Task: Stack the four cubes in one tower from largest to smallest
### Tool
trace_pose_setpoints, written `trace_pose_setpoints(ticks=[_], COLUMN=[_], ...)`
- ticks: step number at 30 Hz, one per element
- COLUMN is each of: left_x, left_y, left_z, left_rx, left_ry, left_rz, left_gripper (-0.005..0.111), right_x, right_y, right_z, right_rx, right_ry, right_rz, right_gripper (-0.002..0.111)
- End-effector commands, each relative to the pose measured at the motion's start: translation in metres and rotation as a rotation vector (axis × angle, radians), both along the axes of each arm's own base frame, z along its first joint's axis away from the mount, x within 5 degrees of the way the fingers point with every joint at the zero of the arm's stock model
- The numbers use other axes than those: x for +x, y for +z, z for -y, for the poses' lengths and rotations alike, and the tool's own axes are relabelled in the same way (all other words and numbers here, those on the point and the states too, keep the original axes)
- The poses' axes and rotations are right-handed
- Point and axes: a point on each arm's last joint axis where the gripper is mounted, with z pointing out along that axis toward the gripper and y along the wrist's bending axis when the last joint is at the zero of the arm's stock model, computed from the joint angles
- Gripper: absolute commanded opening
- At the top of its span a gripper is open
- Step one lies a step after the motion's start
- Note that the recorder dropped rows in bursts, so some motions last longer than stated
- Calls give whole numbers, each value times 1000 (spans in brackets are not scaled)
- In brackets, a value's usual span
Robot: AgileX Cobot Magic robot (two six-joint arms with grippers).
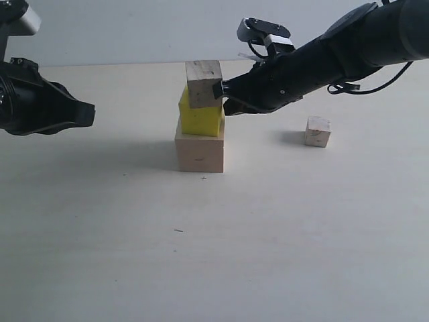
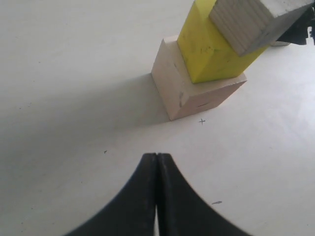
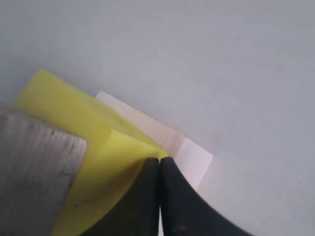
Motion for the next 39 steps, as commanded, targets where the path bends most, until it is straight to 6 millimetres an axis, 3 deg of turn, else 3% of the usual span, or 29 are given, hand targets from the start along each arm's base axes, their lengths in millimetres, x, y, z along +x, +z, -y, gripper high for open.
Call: trace_pose_setpoints(ticks=[1,39], left_x=[3,3], left_y=[2,2], left_z=[-1,-1], left_rx=[-4,-4], left_ry=[11,11], left_rz=[12,12], left_gripper=[0,0], right_x=[3,5], right_y=[4,7], right_z=[1,0], right_rx=[17,36], right_ry=[-6,8], right_rz=[24,57], right_gripper=[0,0])
